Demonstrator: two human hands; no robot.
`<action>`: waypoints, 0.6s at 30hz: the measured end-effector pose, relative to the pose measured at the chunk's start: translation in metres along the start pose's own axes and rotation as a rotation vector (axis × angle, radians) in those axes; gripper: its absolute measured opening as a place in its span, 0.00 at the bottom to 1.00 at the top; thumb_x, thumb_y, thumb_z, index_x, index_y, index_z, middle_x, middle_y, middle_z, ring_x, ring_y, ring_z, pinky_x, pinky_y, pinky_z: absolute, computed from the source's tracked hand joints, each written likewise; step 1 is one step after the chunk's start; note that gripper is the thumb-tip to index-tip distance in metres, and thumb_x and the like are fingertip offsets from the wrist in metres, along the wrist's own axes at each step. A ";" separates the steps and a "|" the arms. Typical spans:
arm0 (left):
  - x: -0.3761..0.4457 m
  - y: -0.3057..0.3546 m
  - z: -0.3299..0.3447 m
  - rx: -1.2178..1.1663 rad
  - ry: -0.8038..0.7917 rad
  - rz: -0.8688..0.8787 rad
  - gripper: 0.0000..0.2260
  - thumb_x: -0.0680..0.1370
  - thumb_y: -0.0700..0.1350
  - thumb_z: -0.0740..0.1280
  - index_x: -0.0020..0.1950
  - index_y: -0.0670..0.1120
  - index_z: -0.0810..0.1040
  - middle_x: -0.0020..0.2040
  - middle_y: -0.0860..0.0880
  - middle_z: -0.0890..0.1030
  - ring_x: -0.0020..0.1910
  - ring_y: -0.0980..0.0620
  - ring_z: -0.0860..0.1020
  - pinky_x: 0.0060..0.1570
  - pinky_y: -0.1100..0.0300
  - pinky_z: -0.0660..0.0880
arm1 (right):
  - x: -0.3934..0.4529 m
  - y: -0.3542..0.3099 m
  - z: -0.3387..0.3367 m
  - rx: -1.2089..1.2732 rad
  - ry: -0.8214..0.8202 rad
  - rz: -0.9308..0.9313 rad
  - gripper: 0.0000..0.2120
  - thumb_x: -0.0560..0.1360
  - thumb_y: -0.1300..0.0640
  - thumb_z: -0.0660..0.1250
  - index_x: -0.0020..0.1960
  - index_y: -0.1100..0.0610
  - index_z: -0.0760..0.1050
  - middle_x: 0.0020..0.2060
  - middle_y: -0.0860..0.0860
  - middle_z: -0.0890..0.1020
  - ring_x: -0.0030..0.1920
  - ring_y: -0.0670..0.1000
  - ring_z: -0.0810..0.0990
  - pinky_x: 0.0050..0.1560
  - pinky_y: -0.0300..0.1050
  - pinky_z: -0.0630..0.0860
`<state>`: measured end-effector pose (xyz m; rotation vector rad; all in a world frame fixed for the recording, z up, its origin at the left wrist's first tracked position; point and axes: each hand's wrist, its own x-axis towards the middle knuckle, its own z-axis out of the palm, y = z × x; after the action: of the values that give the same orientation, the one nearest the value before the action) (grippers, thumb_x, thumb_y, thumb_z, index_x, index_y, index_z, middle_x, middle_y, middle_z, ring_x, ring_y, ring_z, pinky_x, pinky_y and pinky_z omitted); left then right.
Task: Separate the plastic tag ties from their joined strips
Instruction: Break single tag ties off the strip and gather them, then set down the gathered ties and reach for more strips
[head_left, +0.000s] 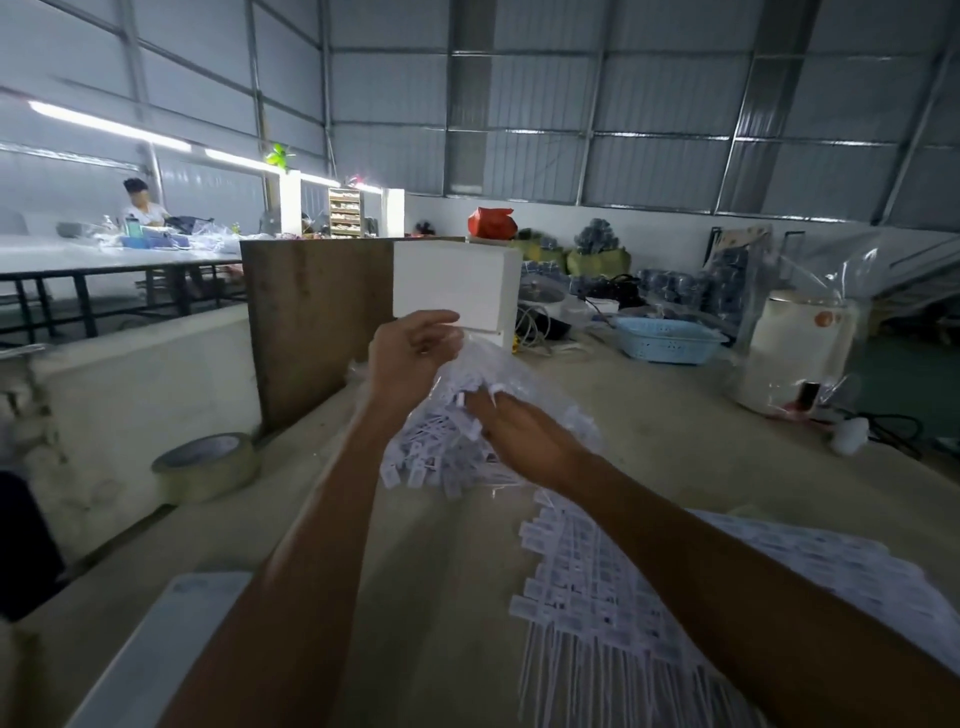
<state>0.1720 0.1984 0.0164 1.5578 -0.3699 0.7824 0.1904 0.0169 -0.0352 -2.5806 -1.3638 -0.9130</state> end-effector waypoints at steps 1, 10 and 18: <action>0.001 0.001 0.000 -0.011 -0.004 -0.002 0.13 0.74 0.30 0.72 0.58 0.37 0.81 0.48 0.35 0.84 0.50 0.40 0.83 0.54 0.50 0.80 | 0.008 0.006 0.004 -0.041 -0.035 0.007 0.37 0.68 0.69 0.74 0.70 0.53 0.61 0.53 0.59 0.80 0.44 0.57 0.83 0.39 0.45 0.77; 0.004 0.008 -0.001 0.085 0.014 0.057 0.12 0.74 0.30 0.71 0.56 0.40 0.83 0.51 0.42 0.85 0.51 0.42 0.83 0.56 0.46 0.80 | 0.068 0.018 0.014 0.250 -0.238 0.431 0.17 0.80 0.63 0.60 0.69 0.60 0.67 0.55 0.62 0.78 0.53 0.62 0.79 0.50 0.53 0.76; 0.004 0.011 0.001 0.131 0.043 0.054 0.12 0.74 0.31 0.72 0.55 0.41 0.83 0.51 0.47 0.85 0.50 0.51 0.84 0.53 0.54 0.81 | 0.090 -0.006 0.012 -0.285 -0.161 0.168 0.14 0.82 0.63 0.54 0.65 0.65 0.71 0.57 0.62 0.79 0.55 0.62 0.79 0.49 0.52 0.69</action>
<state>0.1682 0.1969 0.0273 1.6556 -0.3357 0.8957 0.2292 0.0899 0.0020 -2.9862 -1.0959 -0.9508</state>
